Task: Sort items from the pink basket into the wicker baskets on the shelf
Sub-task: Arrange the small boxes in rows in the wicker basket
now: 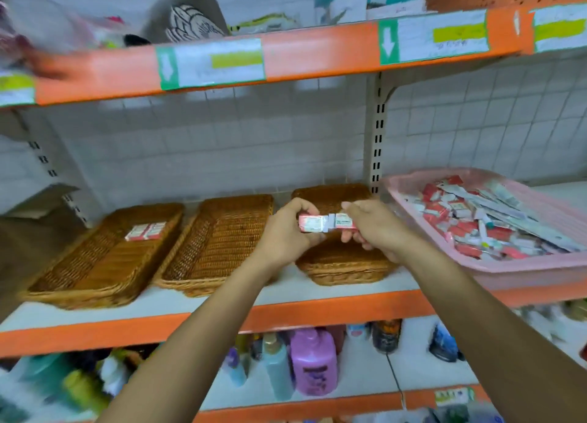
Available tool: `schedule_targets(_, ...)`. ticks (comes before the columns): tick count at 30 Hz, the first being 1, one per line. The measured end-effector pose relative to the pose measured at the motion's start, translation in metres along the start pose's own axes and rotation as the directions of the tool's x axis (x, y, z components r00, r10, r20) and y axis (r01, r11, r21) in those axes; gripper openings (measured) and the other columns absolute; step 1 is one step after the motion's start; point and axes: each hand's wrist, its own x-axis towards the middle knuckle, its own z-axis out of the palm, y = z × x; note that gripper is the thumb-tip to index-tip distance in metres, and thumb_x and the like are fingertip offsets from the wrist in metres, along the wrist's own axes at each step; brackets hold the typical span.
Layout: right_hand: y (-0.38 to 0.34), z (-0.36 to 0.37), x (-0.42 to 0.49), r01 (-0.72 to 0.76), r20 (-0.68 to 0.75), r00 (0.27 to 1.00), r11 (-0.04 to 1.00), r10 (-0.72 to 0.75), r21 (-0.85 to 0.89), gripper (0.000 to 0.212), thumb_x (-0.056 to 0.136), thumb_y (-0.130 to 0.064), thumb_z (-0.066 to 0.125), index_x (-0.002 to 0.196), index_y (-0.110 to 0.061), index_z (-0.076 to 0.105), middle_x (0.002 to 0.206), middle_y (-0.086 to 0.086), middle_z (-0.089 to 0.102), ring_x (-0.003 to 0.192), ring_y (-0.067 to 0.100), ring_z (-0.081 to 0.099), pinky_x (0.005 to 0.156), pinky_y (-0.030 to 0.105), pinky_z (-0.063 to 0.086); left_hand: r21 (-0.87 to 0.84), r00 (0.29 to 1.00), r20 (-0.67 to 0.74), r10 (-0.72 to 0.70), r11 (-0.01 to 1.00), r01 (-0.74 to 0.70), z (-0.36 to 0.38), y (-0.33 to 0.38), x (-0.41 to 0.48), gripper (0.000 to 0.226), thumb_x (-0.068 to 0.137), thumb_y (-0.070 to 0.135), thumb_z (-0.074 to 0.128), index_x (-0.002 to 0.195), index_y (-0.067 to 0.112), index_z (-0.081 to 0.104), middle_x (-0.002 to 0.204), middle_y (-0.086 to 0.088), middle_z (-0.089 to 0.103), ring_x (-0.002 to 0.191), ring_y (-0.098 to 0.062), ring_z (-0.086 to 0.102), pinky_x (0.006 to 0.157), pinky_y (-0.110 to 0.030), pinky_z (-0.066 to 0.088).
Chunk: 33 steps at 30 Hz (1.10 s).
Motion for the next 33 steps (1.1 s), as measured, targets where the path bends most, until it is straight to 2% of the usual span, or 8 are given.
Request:
schedule_targets(3, -0.011, 0.056, 0.001, 0.033, 0.076, 0.997, 0.999, -0.032, -0.007, 0.035, 0.102, -0.028, 0.036, 0.094, -0.004, 0.06, 0.059, 0.004, 0.061, 0.046, 0.012, 0.038, 0.041, 0.022, 0.027, 0.079, 1.0, -0.006, 0.013, 0.997, -0.012, -0.041, -0.034, -0.025, 0.034, 0.071, 0.017, 0.081, 0.094, 0.023, 0.056, 0.08, 0.017, 0.055, 0.066, 0.007, 0.051, 0.057, -0.008, 0.036)
schedule_targets(11, -0.047, 0.187, -0.003, 0.068, 0.221, 0.974, 0.996, -0.055, -0.05, 0.032, 0.102, -0.03, 0.036, 0.083, -0.016, 0.057, 0.06, 0.002, 0.058, 0.046, 0.01, 0.043, 0.04, 0.023, 0.034, 0.132, 0.998, 0.008, 0.058, 0.99, -0.059, -0.145, -0.104, -0.081, 0.028, 0.078, 0.024, 0.077, 0.104, 0.022, 0.068, 0.086, 0.022, 0.06, 0.078, 0.012, 0.054, 0.065, -0.005, 0.037)
schedule_targets(15, -0.062, 0.238, -0.002, 0.093, 0.275, 0.958, 0.995, -0.079, -0.038, 0.031, 0.102, -0.028, 0.034, 0.093, -0.012, 0.059, 0.068, 0.006, 0.06, 0.051, 0.014, 0.05, 0.043, 0.024, 0.04, 0.187, 0.998, -0.041, 0.043, 0.982, -0.035, -0.183, -0.138, -0.098, 0.025, 0.078, 0.028, 0.076, 0.103, 0.024, 0.07, 0.09, 0.017, 0.063, 0.077, 0.001, 0.054, 0.065, -0.009, 0.038)
schedule_targets(18, -0.072, 0.263, 0.003, 0.151, 0.283, 0.953, 0.978, -0.106, -0.142, 0.032, 0.102, -0.025, 0.031, 0.108, -0.014, 0.06, 0.081, 0.013, 0.066, 0.063, 0.022, 0.058, 0.057, 0.032, 0.049, 0.216, 0.997, -0.068, 0.032, 0.976, -0.017, -0.204, -0.155, -0.102, 0.025, 0.078, 0.028, 0.076, 0.102, 0.023, 0.071, 0.089, 0.016, 0.063, 0.078, 0.0, 0.054, 0.065, -0.008, 0.037)
schedule_targets(22, -0.087, 0.281, 0.016, 0.412, 0.301, 0.901, 0.835, -0.313, -0.365, 0.031, 0.097, -0.012, 0.039, 0.114, -0.018, 0.064, 0.098, 0.001, 0.066, 0.076, 0.013, 0.057, 0.073, 0.028, 0.045, 0.281, 0.994, -0.106, 0.017, 0.96, 0.014, -0.224, -0.177, -0.095, 0.026, 0.079, 0.032, 0.074, 0.104, 0.025, 0.07, 0.096, 0.011, 0.067, 0.082, -0.004, 0.056, 0.064, -0.01, 0.035)
schedule_targets(26, -0.094, 0.299, 0.039, 0.573, 0.38, 0.819, 0.665, -0.431, -0.48, 0.031, 0.087, -0.008, 0.053, 0.113, -0.02, 0.065, 0.104, 0.0, 0.065, 0.096, 0.019, 0.057, 0.074, 0.02, 0.033, 0.34, 0.989, -0.144, 0.017, 0.94, 0.033, -0.241, -0.195, -0.079, 0.026, 0.078, 0.033, 0.075, 0.102, 0.024, 0.071, 0.097, 0.008, 0.069, 0.086, -0.012, 0.059, 0.066, -0.021, 0.035)
schedule_targets(28, -0.096, 0.312, 0.055, 0.62, 0.4, 0.785, 0.584, -0.474, -0.524, 0.03, 0.085, -0.011, 0.057, 0.114, -0.018, 0.064, 0.111, 0.003, 0.064, 0.104, 0.022, 0.056, 0.081, 0.02, 0.035, 0.36, 0.988, -0.152, 0.014, 0.932, 0.042, -0.248, -0.205, -0.072, 0.028, 0.079, 0.034, 0.074, 0.105, 0.024, 0.07, 0.101, 0.008, 0.07, 0.089, -0.011, 0.059, 0.067, -0.021, 0.034)
schedule_targets(33, -0.1, 0.341, 0.084, 0.61, 0.403, 0.79, 0.528, -0.462, -0.591, 0.031, 0.089, -0.023, 0.058, 0.119, -0.021, 0.061, 0.117, 0.006, 0.058, 0.111, 0.025, 0.054, 0.094, 0.036, 0.043, 0.42, 0.992, -0.129, -0.013, 0.905, 0.067, -0.265, -0.23, -0.057, 0.031, 0.082, 0.036, 0.071, 0.11, 0.025, 0.068, 0.104, 0.008, 0.069, 0.09, -0.01, 0.056, 0.068, -0.018, 0.028)
